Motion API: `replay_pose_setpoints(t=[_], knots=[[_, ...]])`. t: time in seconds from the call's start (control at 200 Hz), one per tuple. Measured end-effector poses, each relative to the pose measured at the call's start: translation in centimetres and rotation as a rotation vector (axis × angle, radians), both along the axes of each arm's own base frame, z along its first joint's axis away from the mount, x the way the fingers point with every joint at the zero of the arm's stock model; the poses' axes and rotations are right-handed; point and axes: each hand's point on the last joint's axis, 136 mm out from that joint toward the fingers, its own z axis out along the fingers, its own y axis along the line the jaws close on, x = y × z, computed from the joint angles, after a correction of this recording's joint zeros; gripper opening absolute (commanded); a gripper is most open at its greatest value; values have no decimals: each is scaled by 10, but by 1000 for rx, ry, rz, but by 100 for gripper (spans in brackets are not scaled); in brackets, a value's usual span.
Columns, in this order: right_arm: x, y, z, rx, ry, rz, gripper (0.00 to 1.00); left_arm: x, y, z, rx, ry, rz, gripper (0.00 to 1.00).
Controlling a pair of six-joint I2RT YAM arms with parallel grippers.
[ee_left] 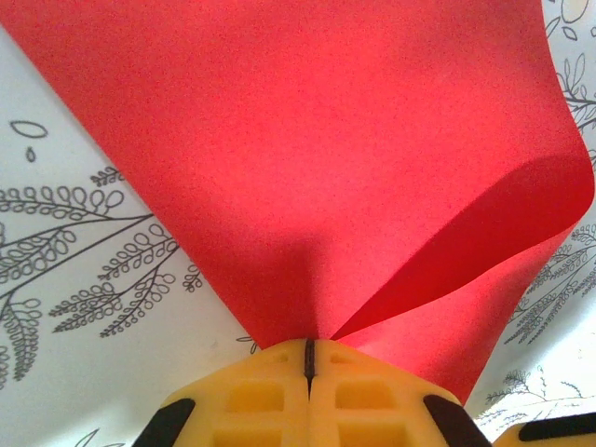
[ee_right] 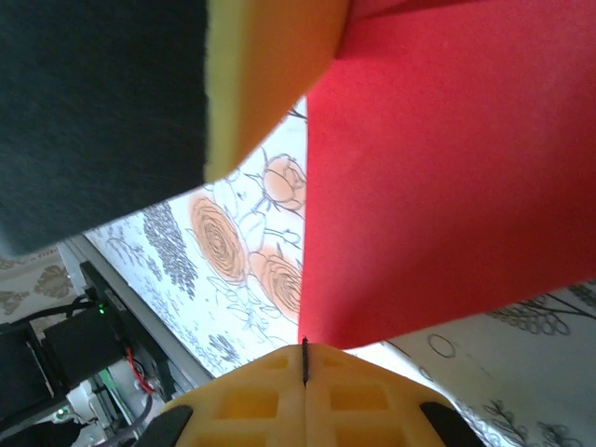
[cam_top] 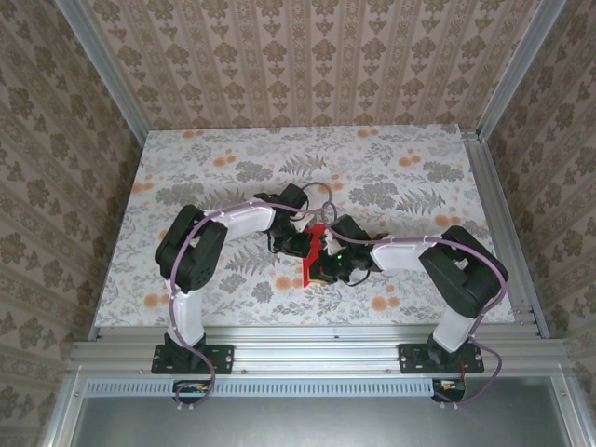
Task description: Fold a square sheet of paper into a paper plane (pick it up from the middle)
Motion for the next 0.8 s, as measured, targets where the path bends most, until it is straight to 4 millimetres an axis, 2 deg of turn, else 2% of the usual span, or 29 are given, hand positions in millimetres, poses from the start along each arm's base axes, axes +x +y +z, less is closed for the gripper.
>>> replay_pose_setpoints(t=[0.165, 0.43, 0.8], knots=[[-1, 5, 1, 11, 3, -3, 8, 0, 0, 0, -2, 0, 1, 5], [-7, 14, -14, -9, 34, 19, 8, 0, 0, -1, -18, 10, 4, 5], [-3, 21, -14, -4, 29, 24, 8, -1, 0, -1, -37, 19, 6, 5]])
